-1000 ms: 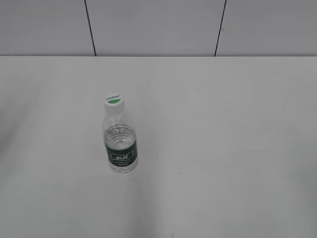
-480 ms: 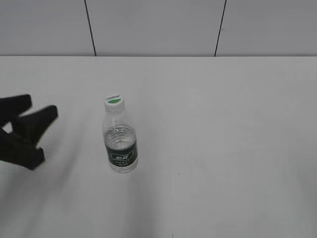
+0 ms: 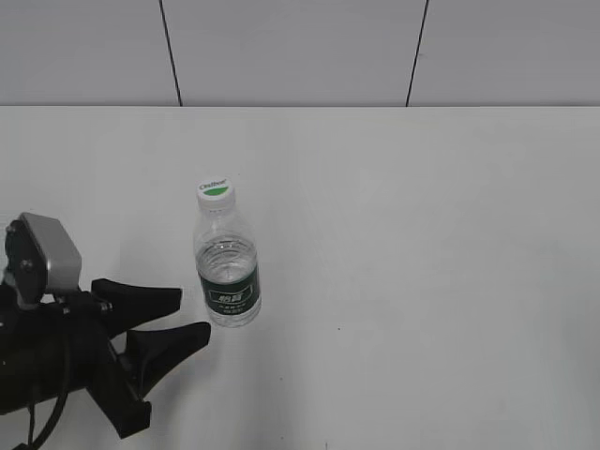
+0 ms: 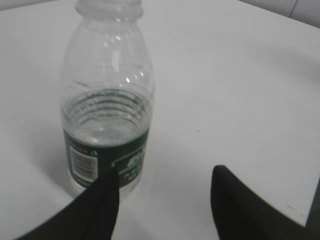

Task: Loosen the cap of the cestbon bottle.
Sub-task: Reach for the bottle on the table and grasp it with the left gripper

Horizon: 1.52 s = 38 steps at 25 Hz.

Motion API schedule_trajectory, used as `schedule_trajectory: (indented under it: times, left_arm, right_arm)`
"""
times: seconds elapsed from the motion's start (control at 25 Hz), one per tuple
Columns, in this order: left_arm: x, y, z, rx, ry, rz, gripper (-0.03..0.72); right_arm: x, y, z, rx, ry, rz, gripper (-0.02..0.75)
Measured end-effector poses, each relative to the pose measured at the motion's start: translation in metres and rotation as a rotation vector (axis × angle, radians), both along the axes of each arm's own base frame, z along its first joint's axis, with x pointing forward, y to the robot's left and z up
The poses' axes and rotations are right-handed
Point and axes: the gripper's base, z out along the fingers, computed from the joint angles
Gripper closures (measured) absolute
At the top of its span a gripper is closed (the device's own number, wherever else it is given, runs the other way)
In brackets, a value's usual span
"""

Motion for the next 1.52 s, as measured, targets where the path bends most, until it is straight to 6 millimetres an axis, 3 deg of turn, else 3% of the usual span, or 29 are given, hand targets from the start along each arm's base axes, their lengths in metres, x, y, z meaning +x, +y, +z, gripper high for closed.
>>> schedule_trajectory:
  times: [0.16, 0.32, 0.52, 0.64, 0.76, 0.84, 1.08, 1.52]
  left_arm:
    - [0.000, 0.000, -0.014, 0.002, 0.059, 0.007, 0.325]
    - [0.003, 0.002, -0.014, -0.003, 0.060, 0.050, 0.325]
    - [0.008, 0.014, -0.017, 0.002, 0.080, 0.236, 0.321]
    - [0.007, 0.015, -0.017, 0.004, 0.085, 0.231, 0.244]
    - [0.005, 0.013, -0.017, 0.004, 0.084, 0.206, 0.120]
    - [0.006, 0.013, -0.017, 0.003, 0.084, 0.212, 0.094]
    - [0.015, 0.002, -0.011, -0.020, 0.031, 0.108, 0.085]
    - [0.058, -0.018, -0.007, 0.034, -0.046, 0.038, 0.095]
  right_arm:
    - [0.000, 0.000, 0.000, 0.000, 0.000, 0.000, 0.218]
    - [0.000, 0.000, 0.000, 0.000, 0.000, 0.000, 0.218]
    - [0.000, 0.000, 0.000, 0.000, 0.000, 0.000, 0.218]
    - [0.000, 0.000, 0.000, 0.000, 0.000, 0.000, 0.218]
    - [0.000, 0.000, 0.000, 0.000, 0.000, 0.000, 0.218]
    - [0.000, 0.000, 0.000, 0.000, 0.000, 0.000, 0.218]
    - [0.000, 0.000, 0.000, 0.000, 0.000, 0.000, 0.218]
    - [0.000, 0.000, 0.000, 0.000, 0.000, 0.000, 0.218]
